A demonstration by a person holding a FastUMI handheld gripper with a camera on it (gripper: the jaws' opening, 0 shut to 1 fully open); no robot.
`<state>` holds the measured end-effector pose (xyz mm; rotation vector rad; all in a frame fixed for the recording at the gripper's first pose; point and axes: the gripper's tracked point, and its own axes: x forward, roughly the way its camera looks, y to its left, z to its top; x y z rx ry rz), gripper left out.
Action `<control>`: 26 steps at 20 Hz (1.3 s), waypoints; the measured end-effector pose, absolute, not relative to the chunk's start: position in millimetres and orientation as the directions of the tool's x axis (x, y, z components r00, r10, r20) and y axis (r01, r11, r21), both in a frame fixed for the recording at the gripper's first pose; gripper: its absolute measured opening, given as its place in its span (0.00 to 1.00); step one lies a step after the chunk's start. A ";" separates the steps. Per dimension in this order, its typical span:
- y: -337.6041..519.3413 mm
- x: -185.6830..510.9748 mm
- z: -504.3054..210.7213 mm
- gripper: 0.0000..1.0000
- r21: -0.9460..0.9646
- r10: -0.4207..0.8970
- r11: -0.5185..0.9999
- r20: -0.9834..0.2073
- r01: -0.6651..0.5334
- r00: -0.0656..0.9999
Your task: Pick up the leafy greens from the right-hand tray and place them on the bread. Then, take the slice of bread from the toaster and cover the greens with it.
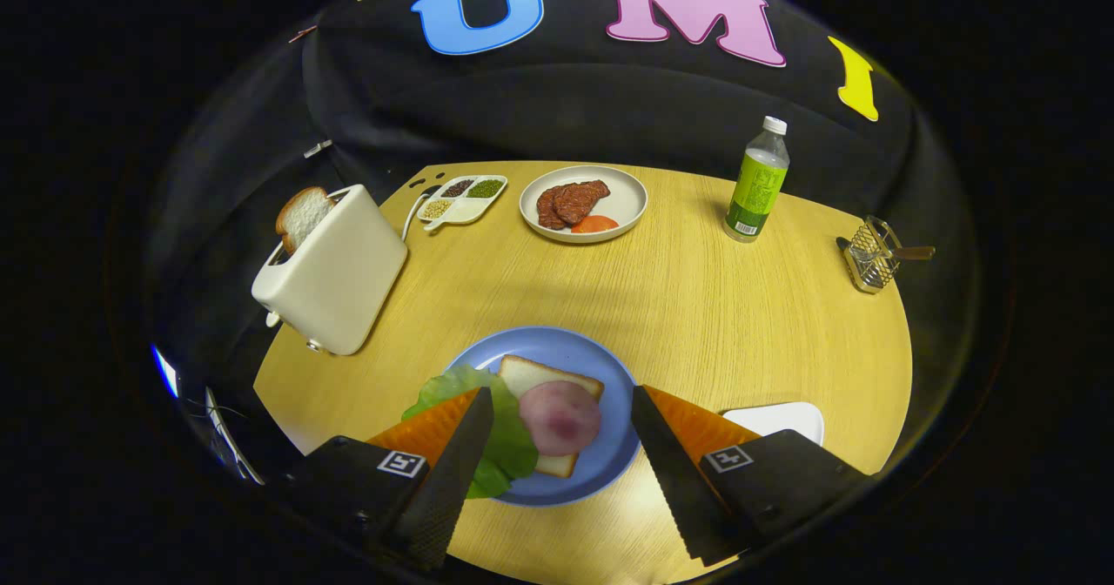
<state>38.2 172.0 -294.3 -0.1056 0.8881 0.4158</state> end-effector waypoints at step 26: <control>361.4 8.5 -217.4 0.99 0.033 0.539 0.754 -0.602 -0.656 0.589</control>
